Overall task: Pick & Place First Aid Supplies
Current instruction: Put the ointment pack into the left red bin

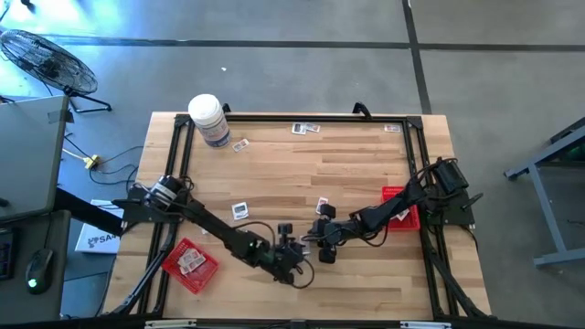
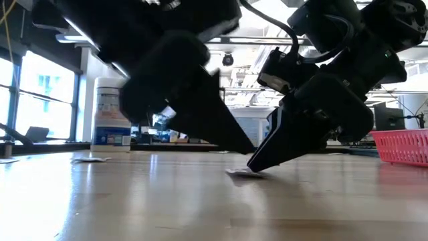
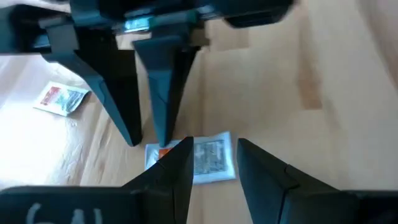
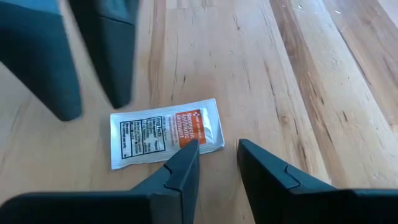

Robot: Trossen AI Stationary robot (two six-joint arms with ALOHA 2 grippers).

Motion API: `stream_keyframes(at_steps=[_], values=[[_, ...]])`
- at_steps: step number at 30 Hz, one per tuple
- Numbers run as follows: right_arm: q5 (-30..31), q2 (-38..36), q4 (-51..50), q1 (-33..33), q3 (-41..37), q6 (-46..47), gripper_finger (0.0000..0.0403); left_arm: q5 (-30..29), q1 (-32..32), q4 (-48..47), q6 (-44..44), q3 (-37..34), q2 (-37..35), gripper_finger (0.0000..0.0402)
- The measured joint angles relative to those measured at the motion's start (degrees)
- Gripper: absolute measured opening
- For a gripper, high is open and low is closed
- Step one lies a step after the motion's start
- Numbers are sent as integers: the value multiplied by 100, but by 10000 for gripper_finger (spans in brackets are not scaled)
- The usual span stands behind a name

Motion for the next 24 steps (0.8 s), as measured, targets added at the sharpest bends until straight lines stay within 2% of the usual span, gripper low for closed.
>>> stream_keyframes(at_steps=[11, 19, 24], values=[[56, 7, 61, 0, -7, 4, 103, 44, -112, 68, 28, 4, 329, 120], [59, 12, 99, 0, -9, 4, 103, -294, -119, 203, 178, 7, 430, 120], [-6, 12, 128, 0, -9, 4, 103, -272, -38, 176, 171, 7, 433, 120]])
